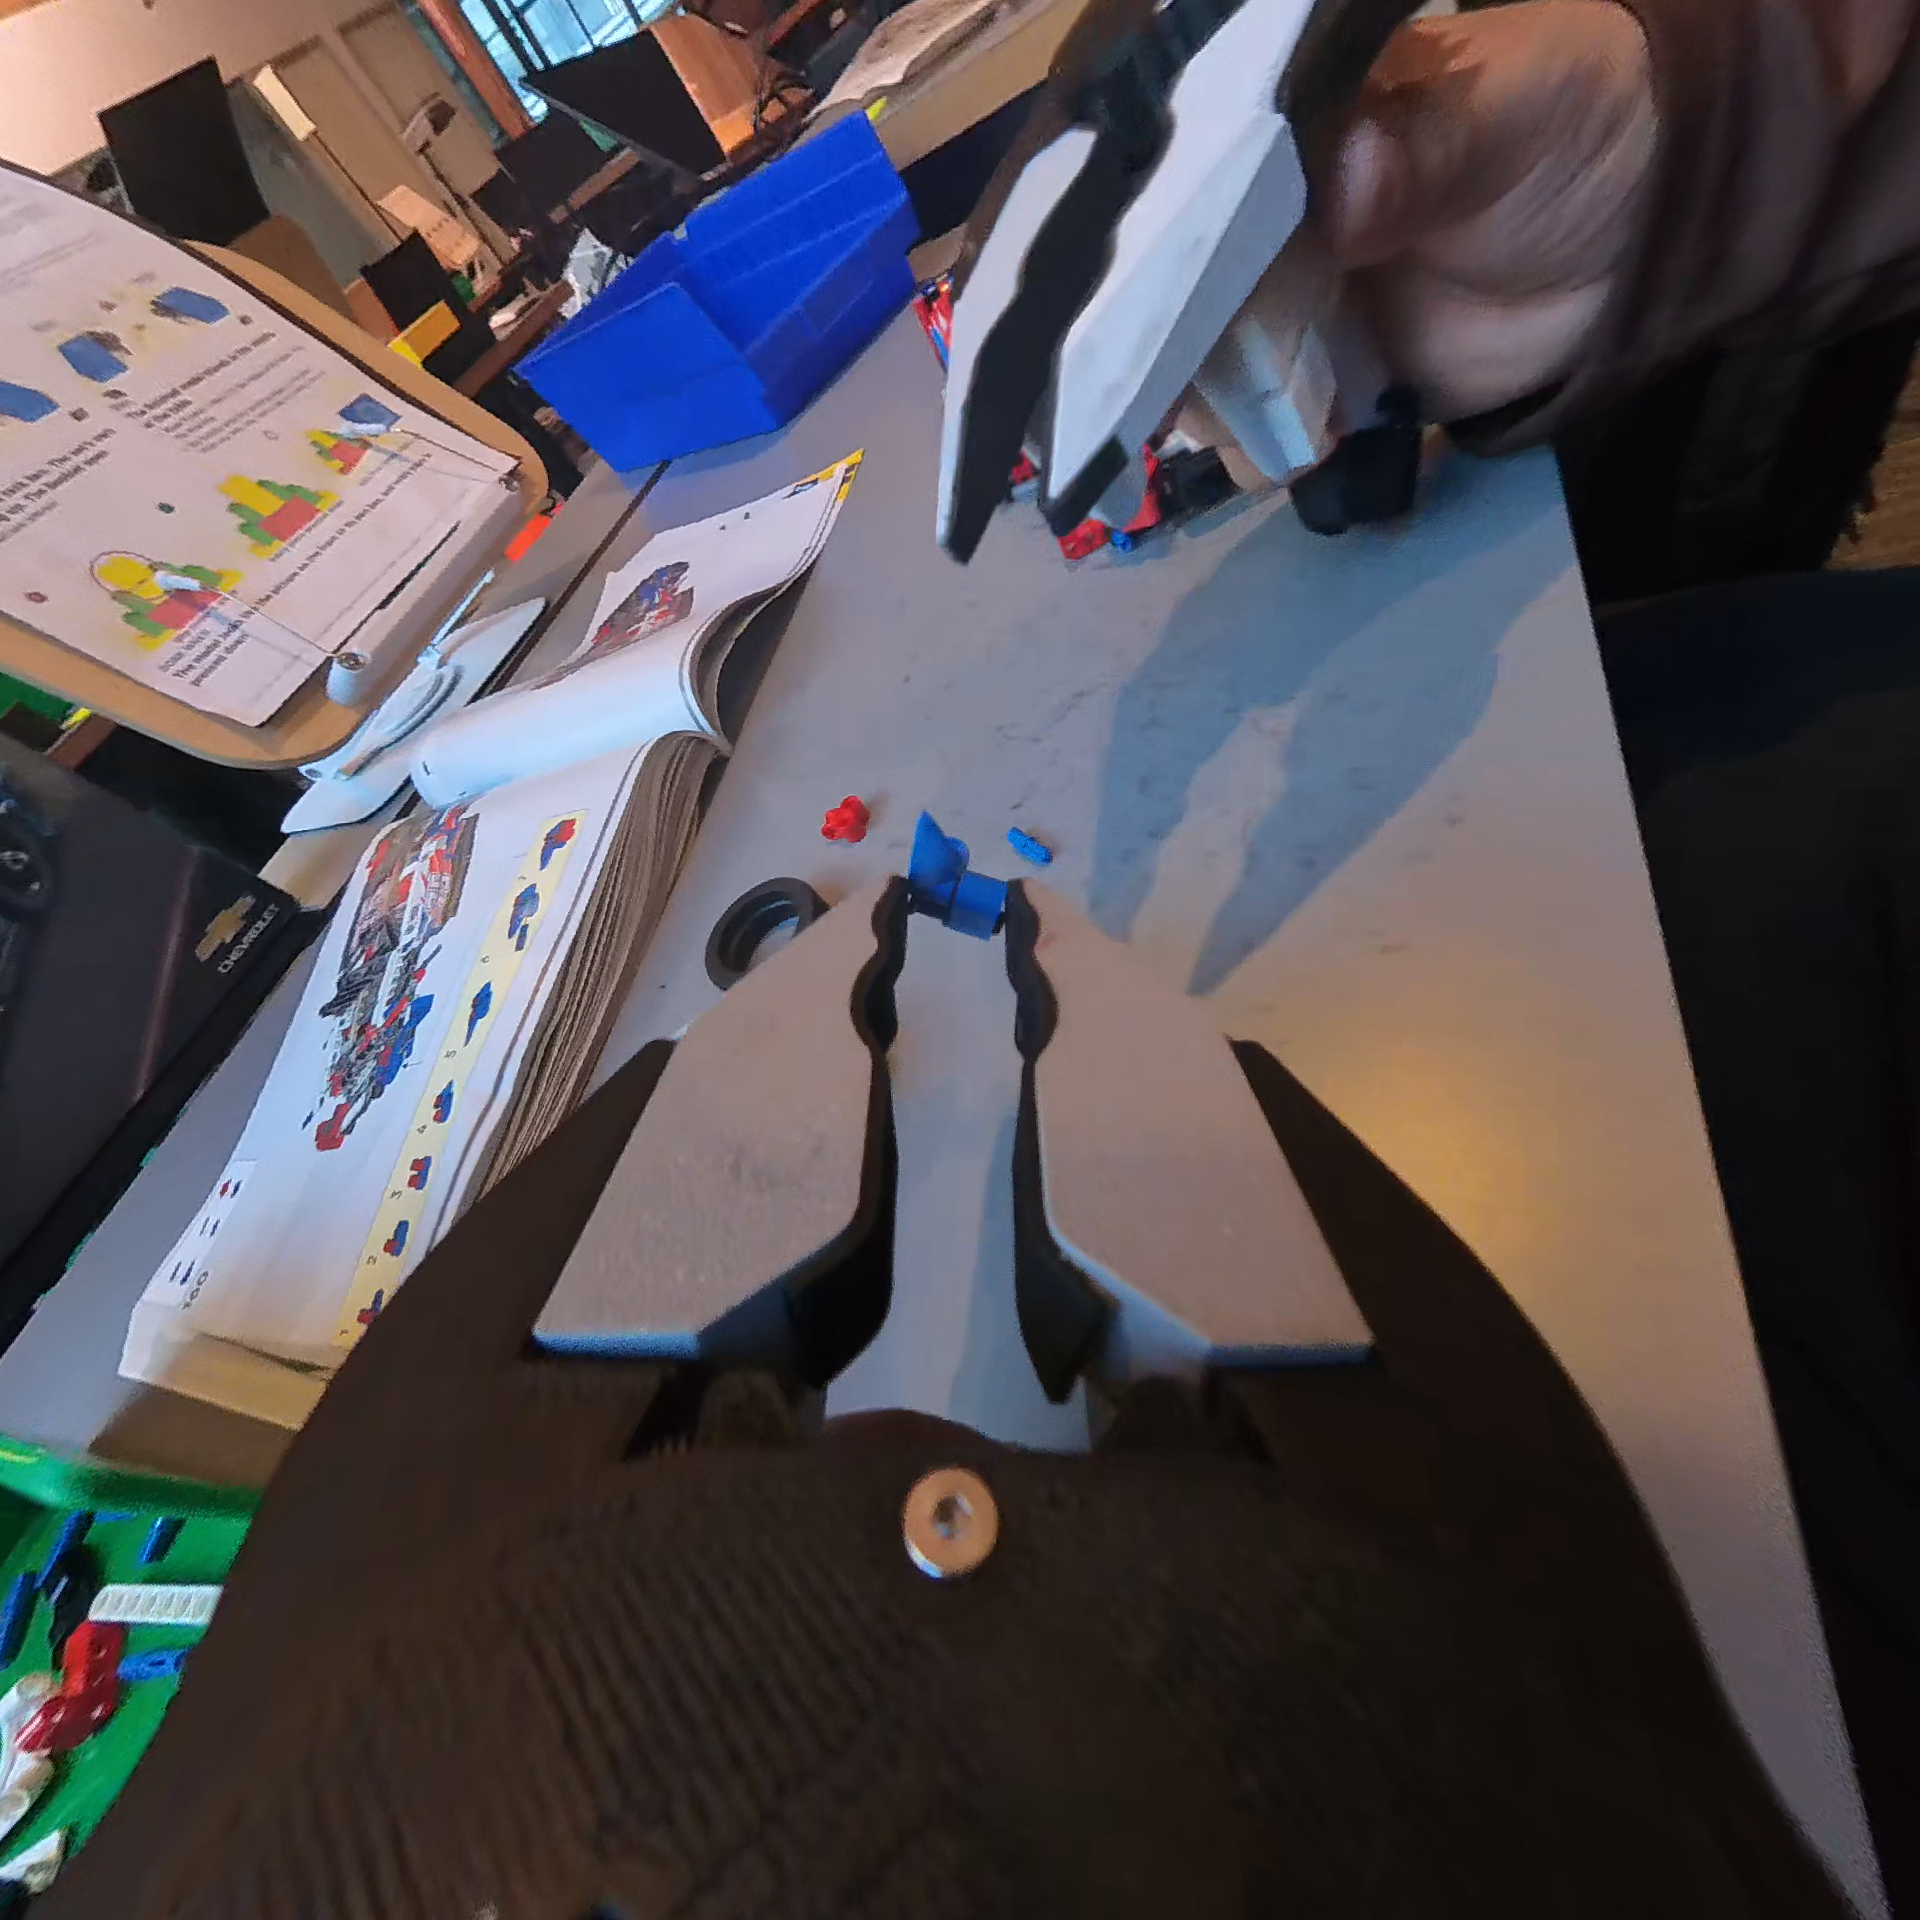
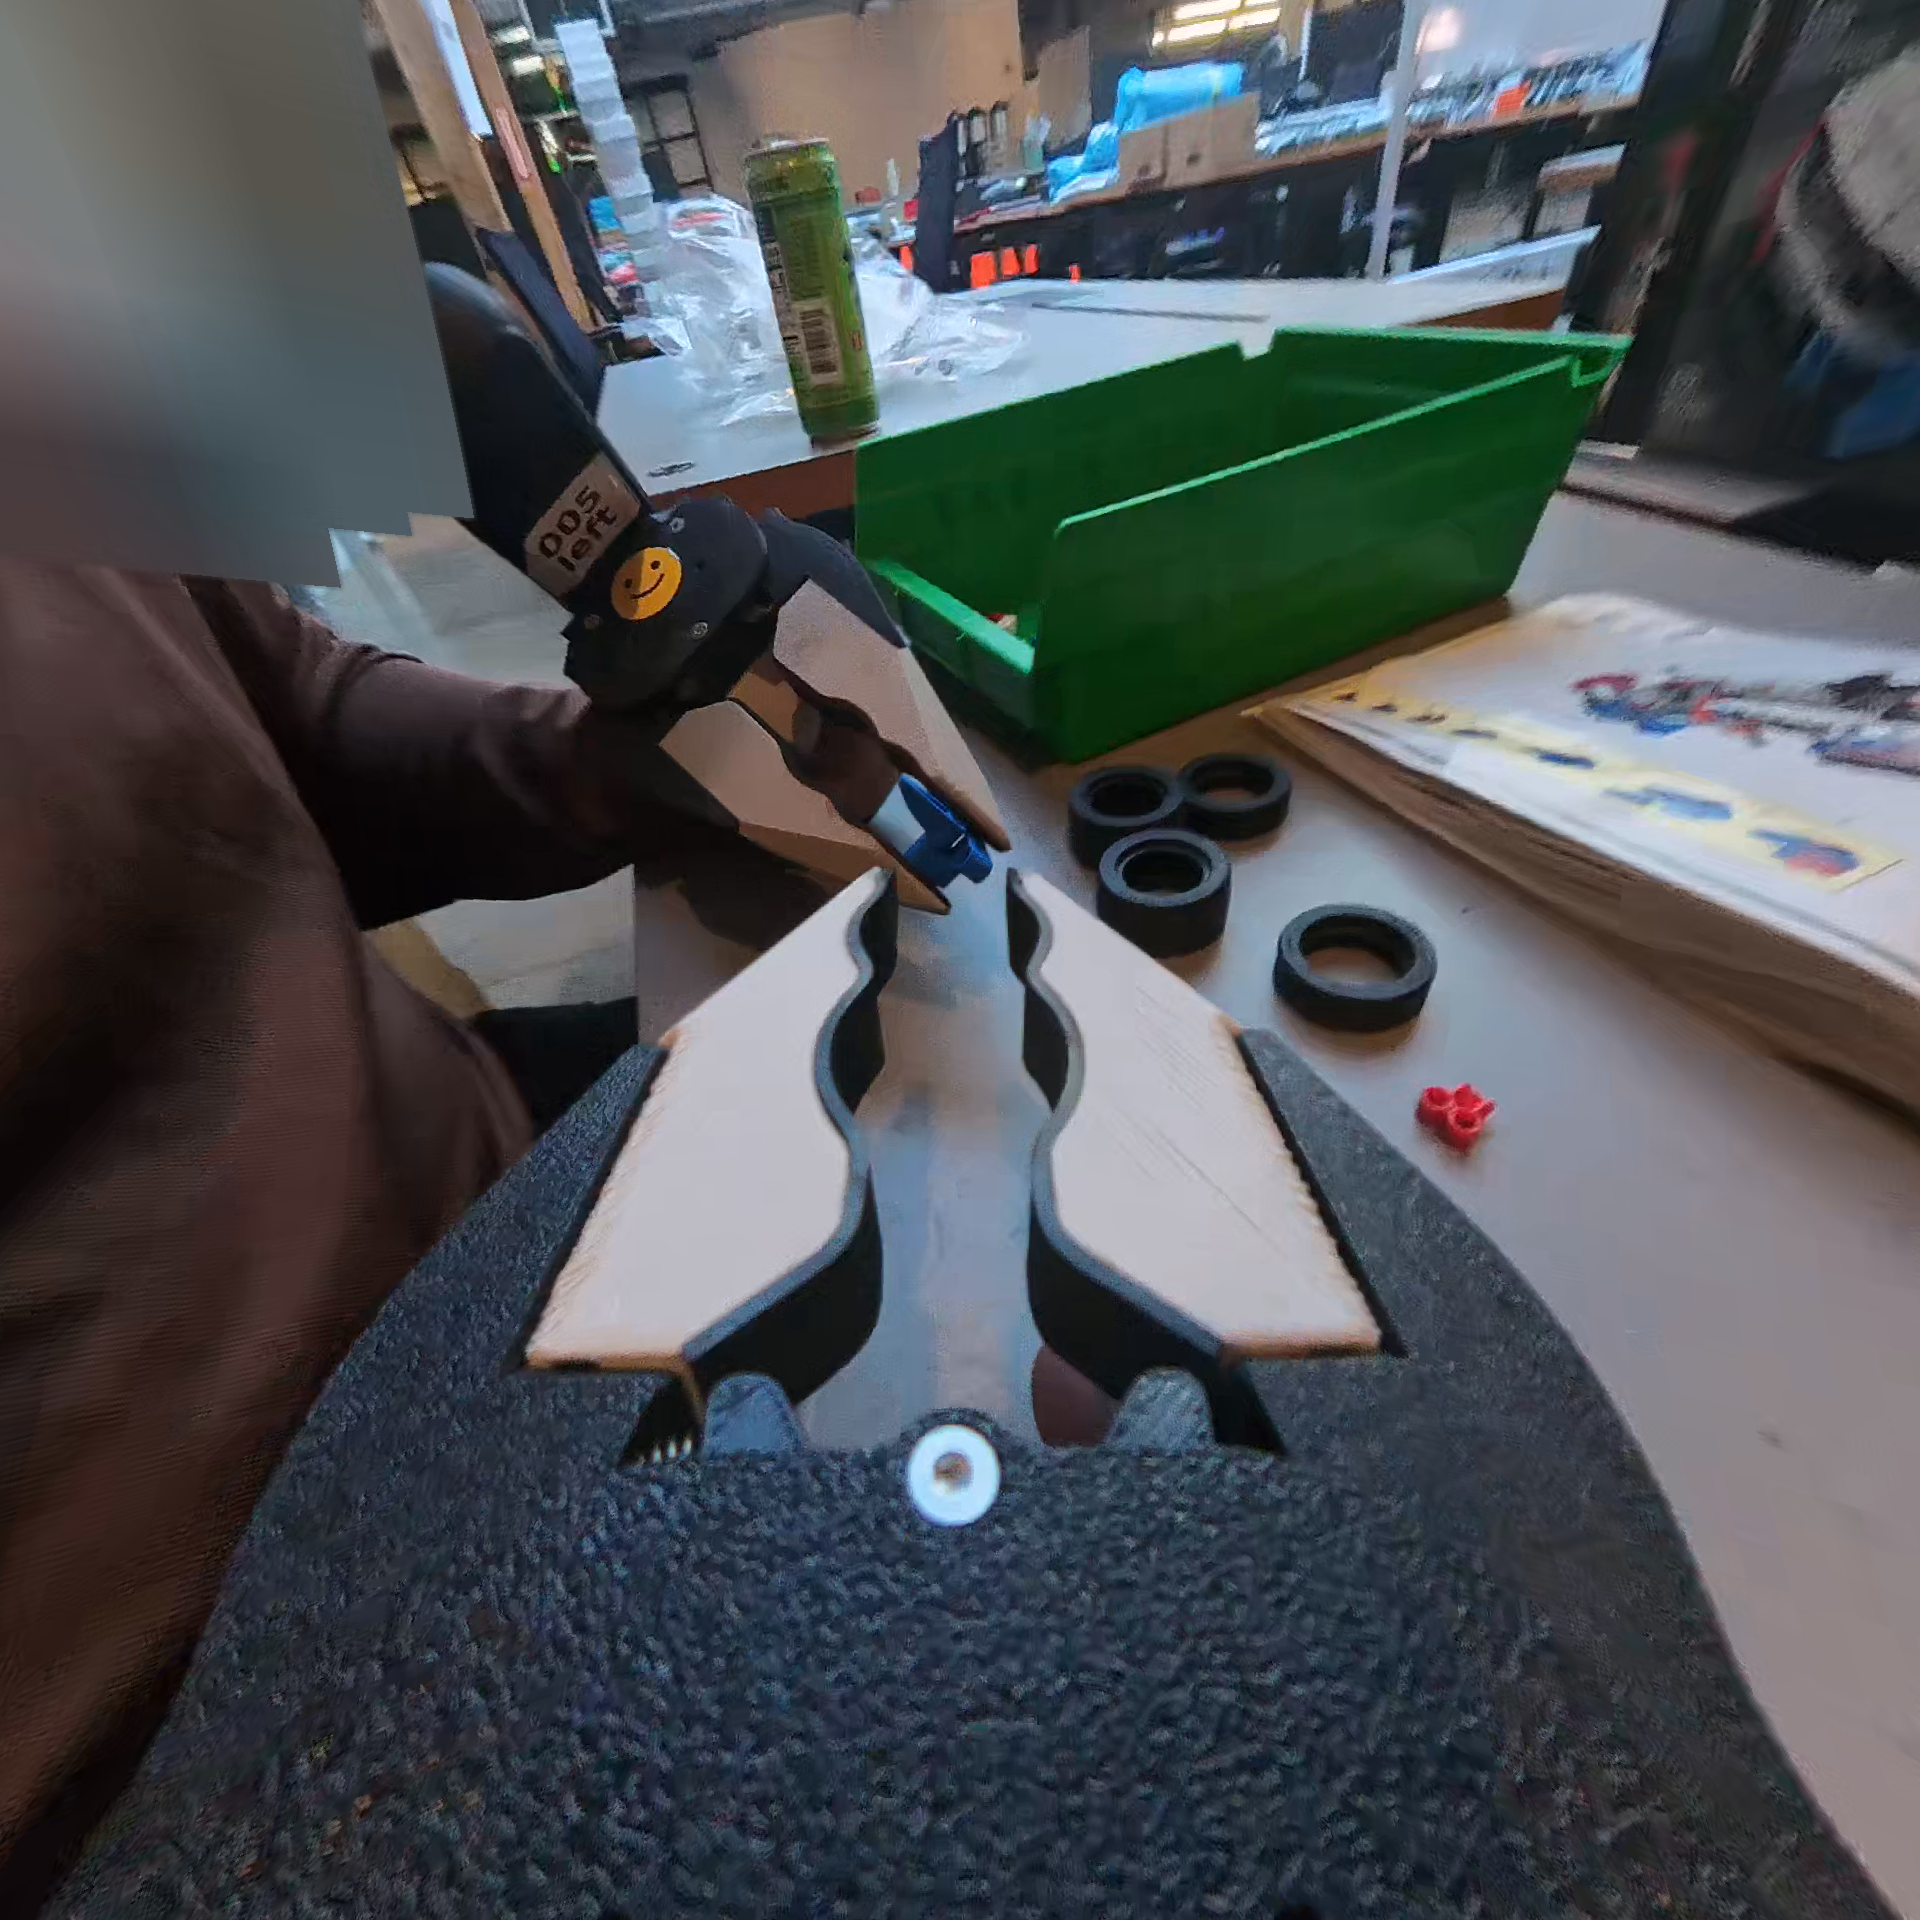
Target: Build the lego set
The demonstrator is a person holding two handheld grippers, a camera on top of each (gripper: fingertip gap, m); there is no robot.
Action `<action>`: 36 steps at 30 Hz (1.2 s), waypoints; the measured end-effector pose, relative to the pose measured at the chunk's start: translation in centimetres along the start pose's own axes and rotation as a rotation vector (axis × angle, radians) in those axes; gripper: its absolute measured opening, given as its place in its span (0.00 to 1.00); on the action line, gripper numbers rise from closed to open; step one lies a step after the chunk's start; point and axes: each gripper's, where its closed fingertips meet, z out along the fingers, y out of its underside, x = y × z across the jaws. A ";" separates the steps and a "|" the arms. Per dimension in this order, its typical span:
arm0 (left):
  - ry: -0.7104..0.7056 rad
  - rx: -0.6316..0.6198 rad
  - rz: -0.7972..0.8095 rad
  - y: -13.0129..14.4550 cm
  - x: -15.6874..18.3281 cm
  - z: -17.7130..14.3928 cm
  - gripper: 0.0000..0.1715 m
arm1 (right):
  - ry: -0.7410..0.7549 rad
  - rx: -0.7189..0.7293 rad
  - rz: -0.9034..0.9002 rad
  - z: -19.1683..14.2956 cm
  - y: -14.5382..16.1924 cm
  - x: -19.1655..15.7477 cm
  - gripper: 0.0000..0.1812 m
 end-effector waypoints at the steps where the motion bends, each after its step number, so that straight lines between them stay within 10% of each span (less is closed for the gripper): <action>1: 0.006 0.007 -0.005 -0.1 0.0 0.0 0.09 | 0.018 0.005 -0.025 0.0 -0.1 0.0 0.11; 4: 0.023 -0.005 -0.031 0.1 -0.1 0.1 0.09 | 0.076 -0.011 -0.027 0.4 0.7 0.6 0.25; 17: 0.077 -0.040 -0.015 0.5 0.8 0.4 0.09 | 0.249 -0.425 -0.140 -1.0 5.3 4.6 0.14; 36: 0.134 0.078 -0.056 -1.1 1.2 -0.5 0.09 | -0.044 -0.916 -0.333 0.1 8.9 5.9 0.13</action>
